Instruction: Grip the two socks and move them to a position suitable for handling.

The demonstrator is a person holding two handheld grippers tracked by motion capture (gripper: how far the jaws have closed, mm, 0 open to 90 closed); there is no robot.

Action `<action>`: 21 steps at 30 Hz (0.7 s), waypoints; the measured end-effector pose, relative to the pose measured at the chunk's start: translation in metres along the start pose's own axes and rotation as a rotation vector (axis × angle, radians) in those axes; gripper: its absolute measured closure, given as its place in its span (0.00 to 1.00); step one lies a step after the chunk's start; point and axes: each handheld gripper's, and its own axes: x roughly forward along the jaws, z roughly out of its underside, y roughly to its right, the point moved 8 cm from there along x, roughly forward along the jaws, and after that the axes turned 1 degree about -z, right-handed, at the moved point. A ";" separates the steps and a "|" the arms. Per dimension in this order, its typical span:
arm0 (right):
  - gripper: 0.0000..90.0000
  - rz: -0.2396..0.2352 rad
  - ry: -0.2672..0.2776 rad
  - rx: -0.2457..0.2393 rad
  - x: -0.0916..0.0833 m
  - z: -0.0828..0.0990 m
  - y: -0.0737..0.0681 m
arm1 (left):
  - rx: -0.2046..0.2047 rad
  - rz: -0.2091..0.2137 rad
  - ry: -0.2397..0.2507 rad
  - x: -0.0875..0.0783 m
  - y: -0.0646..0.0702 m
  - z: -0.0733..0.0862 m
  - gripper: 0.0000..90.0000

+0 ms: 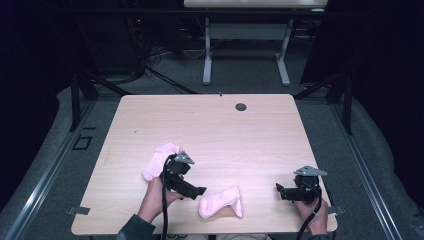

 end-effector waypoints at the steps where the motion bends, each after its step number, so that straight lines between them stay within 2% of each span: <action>1: 0.04 0.000 0.000 0.000 0.000 0.000 0.000 | 0.000 0.000 0.000 0.000 0.000 0.000 0.00; 9: 0.03 0.001 0.001 0.004 0.000 0.000 0.000 | -0.108 -0.052 0.011 -0.014 -0.049 0.004 0.00; 15: 0.03 0.004 0.000 0.004 0.000 0.000 0.000 | -0.180 -0.100 -0.042 -0.020 -0.086 0.010 0.00; 17: 0.03 0.004 0.001 0.005 0.000 0.000 0.000 | -0.212 -0.115 -0.057 -0.021 -0.098 0.011 0.00; 18: 0.03 0.003 0.000 0.004 0.000 0.000 0.000 | -0.243 -0.124 -0.070 -0.021 -0.107 0.013 0.00; 19: 0.03 0.003 0.000 0.004 0.000 0.000 0.000 | -0.243 -0.124 -0.070 -0.021 -0.107 0.013 0.00; 21: 0.03 0.002 0.000 0.004 0.000 0.000 0.000 | -0.266 -0.142 -0.087 -0.020 -0.117 0.014 0.02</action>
